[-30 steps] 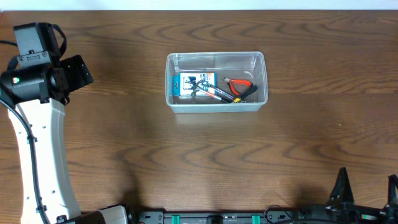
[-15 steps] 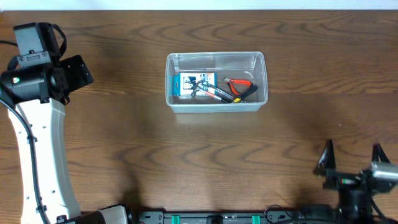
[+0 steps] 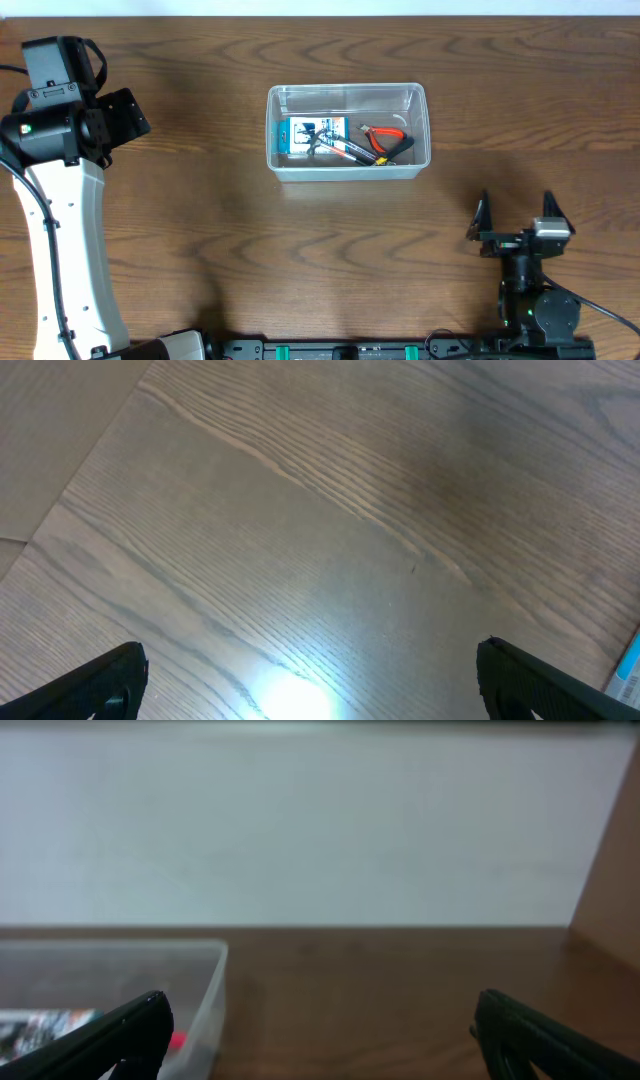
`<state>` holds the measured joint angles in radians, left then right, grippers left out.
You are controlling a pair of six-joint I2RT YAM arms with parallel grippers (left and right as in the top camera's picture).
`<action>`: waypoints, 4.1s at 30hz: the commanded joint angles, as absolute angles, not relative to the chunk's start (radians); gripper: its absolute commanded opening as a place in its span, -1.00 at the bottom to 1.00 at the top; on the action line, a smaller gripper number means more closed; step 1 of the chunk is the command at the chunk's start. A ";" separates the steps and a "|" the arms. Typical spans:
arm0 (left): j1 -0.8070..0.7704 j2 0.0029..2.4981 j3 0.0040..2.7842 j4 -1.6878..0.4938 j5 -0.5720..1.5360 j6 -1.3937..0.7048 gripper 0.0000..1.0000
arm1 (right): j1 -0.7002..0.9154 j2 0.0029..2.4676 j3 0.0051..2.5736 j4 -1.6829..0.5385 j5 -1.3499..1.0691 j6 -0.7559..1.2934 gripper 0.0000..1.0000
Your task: Pack container
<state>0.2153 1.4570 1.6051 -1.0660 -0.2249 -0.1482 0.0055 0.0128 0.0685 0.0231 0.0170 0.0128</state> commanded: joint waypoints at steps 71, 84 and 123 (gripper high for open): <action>0.219 1.459 1.608 -1.065 -0.240 -0.132 0.96 | 0.044 0.005 0.006 -0.071 -0.033 0.051 0.99; 0.209 1.146 1.444 -1.065 -0.240 -0.132 0.96 | 0.044 0.005 0.006 -0.071 -0.033 0.051 0.98; 0.079 0.086 0.171 -0.102 -0.169 -0.566 0.96 | 0.044 0.005 0.006 -0.071 -0.033 0.051 0.99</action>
<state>0.0830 0.1036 0.1860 -0.1047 -0.1638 -0.5728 0.0490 0.0116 0.0078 -0.0669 -0.0299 0.0410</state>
